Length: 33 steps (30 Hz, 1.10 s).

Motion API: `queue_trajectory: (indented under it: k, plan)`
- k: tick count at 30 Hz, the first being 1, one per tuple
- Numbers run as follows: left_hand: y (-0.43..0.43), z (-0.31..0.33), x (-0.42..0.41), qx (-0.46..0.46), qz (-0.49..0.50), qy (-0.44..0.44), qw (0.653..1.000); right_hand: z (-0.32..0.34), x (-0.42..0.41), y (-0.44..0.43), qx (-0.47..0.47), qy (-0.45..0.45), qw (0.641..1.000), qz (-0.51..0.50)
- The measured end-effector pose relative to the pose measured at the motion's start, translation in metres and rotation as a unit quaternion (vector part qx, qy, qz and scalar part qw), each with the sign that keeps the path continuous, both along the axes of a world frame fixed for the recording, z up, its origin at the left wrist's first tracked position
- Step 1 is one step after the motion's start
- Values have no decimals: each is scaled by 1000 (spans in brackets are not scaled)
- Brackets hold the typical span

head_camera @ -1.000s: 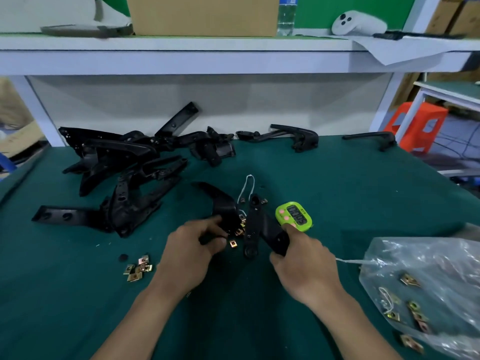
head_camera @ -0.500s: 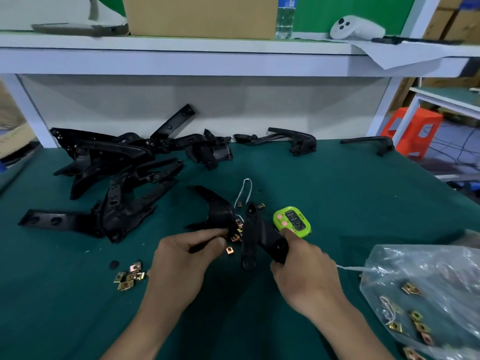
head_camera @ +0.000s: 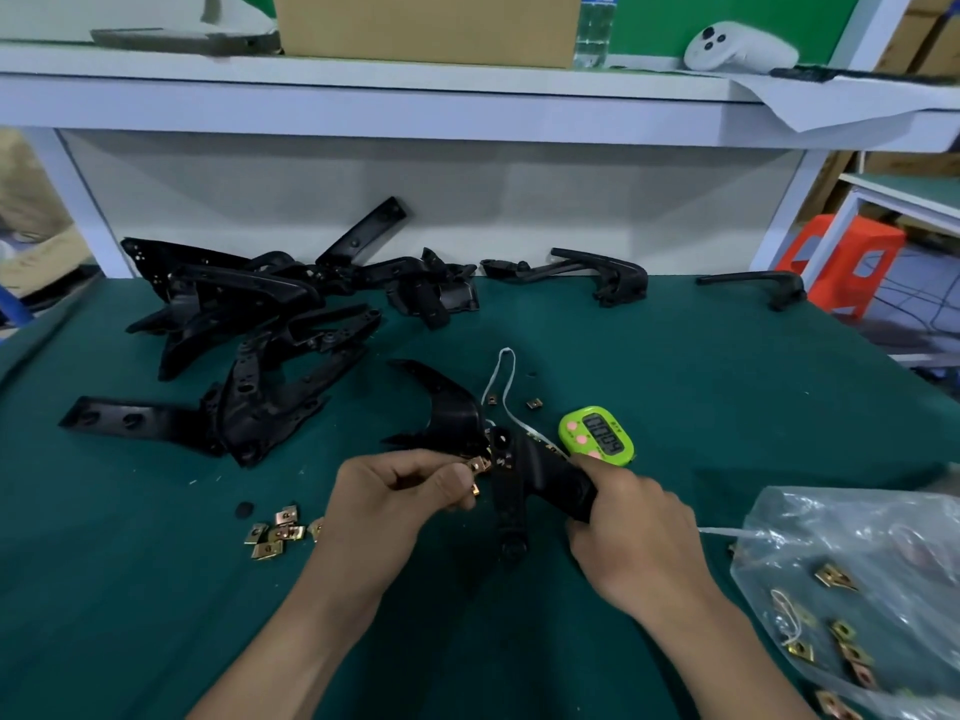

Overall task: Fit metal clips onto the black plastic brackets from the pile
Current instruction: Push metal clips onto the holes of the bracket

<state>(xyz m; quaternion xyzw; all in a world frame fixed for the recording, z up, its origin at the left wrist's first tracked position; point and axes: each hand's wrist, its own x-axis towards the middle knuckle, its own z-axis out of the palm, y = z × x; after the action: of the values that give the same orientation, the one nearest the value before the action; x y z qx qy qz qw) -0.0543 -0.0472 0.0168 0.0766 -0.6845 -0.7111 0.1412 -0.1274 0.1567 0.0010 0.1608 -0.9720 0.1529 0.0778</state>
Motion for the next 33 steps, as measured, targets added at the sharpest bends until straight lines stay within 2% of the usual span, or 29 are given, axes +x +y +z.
queue_trajectory:
  k: [6,12,20,26,33]
  plan:
    - [2,0,0,11,1,-32,999,0,-2,2,-15,-6,1000,-1]
    - [2,2,3,5,68,-29,997,-1,-2,1,-4,-9,1000,4]
    - [5,5,4,42,23,-10,999,-1,-2,0,5,-17,1000,6]
    - [6,5,4,69,34,-10,997,1,-1,0,3,-25,1000,8]
    - [8,6,5,53,21,-11,998,5,3,-2,8,-23,1000,5]
